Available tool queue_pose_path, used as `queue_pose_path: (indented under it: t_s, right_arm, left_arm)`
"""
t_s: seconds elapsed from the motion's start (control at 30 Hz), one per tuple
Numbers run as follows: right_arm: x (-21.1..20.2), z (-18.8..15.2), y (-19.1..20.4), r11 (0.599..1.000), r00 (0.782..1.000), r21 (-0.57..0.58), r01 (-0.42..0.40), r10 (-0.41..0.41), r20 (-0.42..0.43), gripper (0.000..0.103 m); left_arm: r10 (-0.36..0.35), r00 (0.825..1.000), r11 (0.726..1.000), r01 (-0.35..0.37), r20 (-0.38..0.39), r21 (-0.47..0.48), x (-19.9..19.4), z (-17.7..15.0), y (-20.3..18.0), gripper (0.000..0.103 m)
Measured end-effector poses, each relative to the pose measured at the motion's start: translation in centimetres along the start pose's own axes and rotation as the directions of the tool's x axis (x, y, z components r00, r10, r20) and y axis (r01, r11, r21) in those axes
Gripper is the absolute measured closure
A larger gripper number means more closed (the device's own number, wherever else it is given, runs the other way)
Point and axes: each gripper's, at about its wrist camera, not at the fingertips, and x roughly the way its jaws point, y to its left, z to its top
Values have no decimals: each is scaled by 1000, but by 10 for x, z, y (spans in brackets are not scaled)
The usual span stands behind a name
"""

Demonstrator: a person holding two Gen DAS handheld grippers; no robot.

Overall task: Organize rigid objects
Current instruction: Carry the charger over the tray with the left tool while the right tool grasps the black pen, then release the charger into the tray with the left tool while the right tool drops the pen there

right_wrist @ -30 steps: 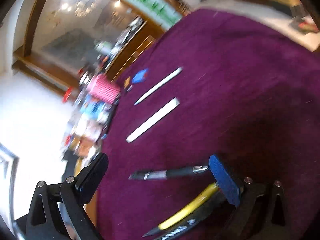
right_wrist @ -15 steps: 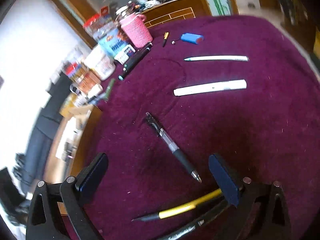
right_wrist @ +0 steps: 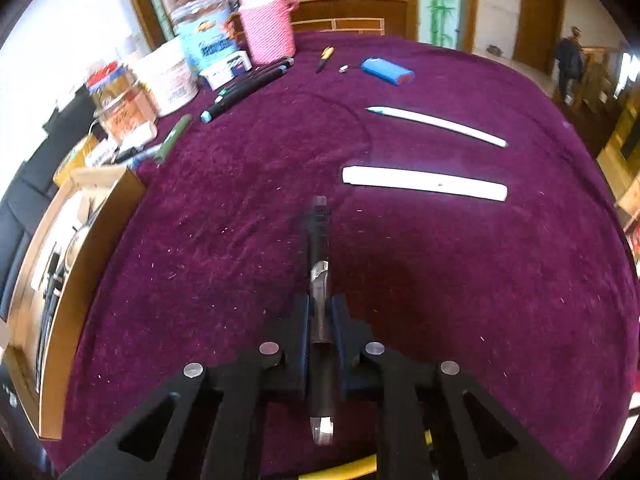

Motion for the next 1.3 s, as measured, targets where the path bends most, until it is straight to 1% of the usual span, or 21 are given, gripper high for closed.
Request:
queue_pose_path:
  t_s: [0.13, 0.23, 0.3, 0.37, 0.47, 0.5, 0.57, 0.67, 0.73, 0.8, 0.87, 0.93, 1.0, 1.1, 1.13, 1.2, 1.3]
  right_arm:
    - [-14, -8, -1, 993, 996, 78, -87, 84, 33, 92]
    - [-26, -12, 2, 975, 983, 130, -179, 172, 63, 91]
    - [-36, -13, 8, 959, 969, 147, -243, 233, 82, 91]
    - [-45, -15, 21, 944, 954, 141, -297, 286, 94, 91]
    - [-52, -17, 43, 925, 933, 130, -358, 348, 93, 91]
    - [-54, -18, 52, 916, 924, 125, -382, 372, 90, 91]
    - [-56, -20, 74, 896, 903, 117, -429, 422, 82, 91]
    - [-56, -23, 104, 866, 873, 114, -488, 484, 57, 91]
    - [-53, -24, 122, 855, 861, 107, -508, 507, 37, 91]
    - [-50, -26, 143, 850, 854, 97, -518, 520, 15, 91]
    - [-46, -25, 160, 851, 854, 86, -518, 520, -8, 90]
    - [-38, -25, 176, 861, 862, 79, -503, 507, -31, 90]
    - [-33, -26, 190, 879, 879, 64, -472, 475, -50, 90]
    - [-27, -27, 207, 903, 900, 35, -429, 430, -69, 90]
    - [-25, -27, 210, 911, 908, 25, -411, 412, -73, 90]
    - [-22, -28, 218, 927, 924, 1, -375, 374, -80, 90]
    - [-22, -32, 227, 947, 945, -31, -319, 316, -82, 90]
  left_arm:
    - [54, 999, 998, -54, -6, -23, 0, 4, 18, 38]
    - [96, 995, 995, -97, -32, -35, 3, 5, 31, 38]
    - [126, 991, 991, -127, -55, -32, 7, 5, 36, 38]
    - [156, 984, 987, -158, -83, -19, 13, 5, 40, 38]
    - [194, 973, 981, -195, -124, 2, 26, 7, 42, 38]
    - [209, 968, 978, -210, -139, 11, 30, 7, 43, 38]
    - [230, 963, 973, -227, -142, 36, 33, 8, 40, 38]
    - [262, 953, 964, -253, -151, 76, 37, 10, 35, 38]
    - [285, 945, 956, -269, -160, 116, 40, 10, 30, 37]
    - [323, 933, 940, -297, -160, 168, 44, 8, 23, 36]
    - [339, 928, 932, -308, -156, 188, 45, 7, 20, 35]
    - [333, 930, 935, -306, -154, 178, 44, 7, 21, 35]
    - [320, 937, 942, -299, -138, 151, 38, 7, 22, 35]
    - [297, 950, 950, -285, -91, 131, 23, 7, 22, 35]
    - [280, 957, 955, -271, -69, 117, 15, 8, 21, 34]
    - [254, 966, 963, -249, -39, 98, 4, 8, 20, 29]
    - [235, 972, 969, -234, -4, 84, -8, 9, 18, 28]
